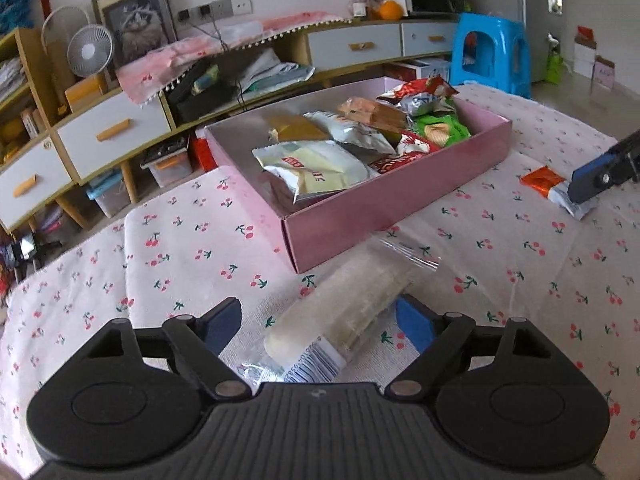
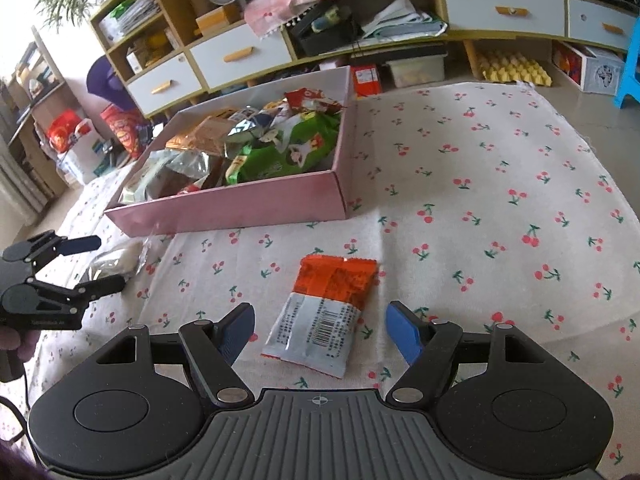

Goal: Organize snacks
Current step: 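Move both tools back toward the last two snacks, then grasp the clear-wrapped cake roll with left tool while right tool grasps orange-white pack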

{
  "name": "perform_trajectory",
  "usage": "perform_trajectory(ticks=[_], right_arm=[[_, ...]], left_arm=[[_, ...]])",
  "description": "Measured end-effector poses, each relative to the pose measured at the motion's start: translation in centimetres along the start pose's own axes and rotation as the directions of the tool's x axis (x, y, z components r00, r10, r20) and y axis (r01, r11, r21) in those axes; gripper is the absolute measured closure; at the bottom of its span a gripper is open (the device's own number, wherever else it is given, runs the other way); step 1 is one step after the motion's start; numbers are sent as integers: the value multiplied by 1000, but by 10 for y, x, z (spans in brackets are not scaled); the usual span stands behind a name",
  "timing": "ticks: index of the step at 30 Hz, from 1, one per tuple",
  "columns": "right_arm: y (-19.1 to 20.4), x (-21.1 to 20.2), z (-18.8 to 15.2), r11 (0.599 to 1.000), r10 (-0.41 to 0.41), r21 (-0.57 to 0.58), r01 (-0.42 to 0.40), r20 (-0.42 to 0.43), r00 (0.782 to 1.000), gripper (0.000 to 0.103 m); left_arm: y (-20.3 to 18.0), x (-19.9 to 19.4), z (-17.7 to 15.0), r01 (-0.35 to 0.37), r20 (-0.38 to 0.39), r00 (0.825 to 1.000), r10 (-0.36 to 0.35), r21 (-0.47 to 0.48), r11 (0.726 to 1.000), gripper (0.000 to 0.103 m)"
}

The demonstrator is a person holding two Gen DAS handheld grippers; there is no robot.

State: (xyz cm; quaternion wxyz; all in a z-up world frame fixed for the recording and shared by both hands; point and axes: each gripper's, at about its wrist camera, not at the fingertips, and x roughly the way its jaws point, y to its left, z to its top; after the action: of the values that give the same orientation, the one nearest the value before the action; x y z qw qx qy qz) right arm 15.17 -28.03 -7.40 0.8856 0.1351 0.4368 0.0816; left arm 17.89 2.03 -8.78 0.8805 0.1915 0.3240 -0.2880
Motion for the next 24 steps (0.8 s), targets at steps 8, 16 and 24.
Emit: perform_trajectory(ticks=[8,16,24], right_arm=[[9,7,2,998,-31,-52,31,4,1000,29],[29,13,-7,978,-122,-170,123,16,992,28],[39,18,-7,968,-166,-189,166,18,986,29]], left_arm=[[-5,-8,-6,-38,-4,999,38,-135,990,37],[-14,-14,-6,-95,-21,995,93,-168,981,49],[-22,-17,-3,-145,-74,989,131,-229,963,55]])
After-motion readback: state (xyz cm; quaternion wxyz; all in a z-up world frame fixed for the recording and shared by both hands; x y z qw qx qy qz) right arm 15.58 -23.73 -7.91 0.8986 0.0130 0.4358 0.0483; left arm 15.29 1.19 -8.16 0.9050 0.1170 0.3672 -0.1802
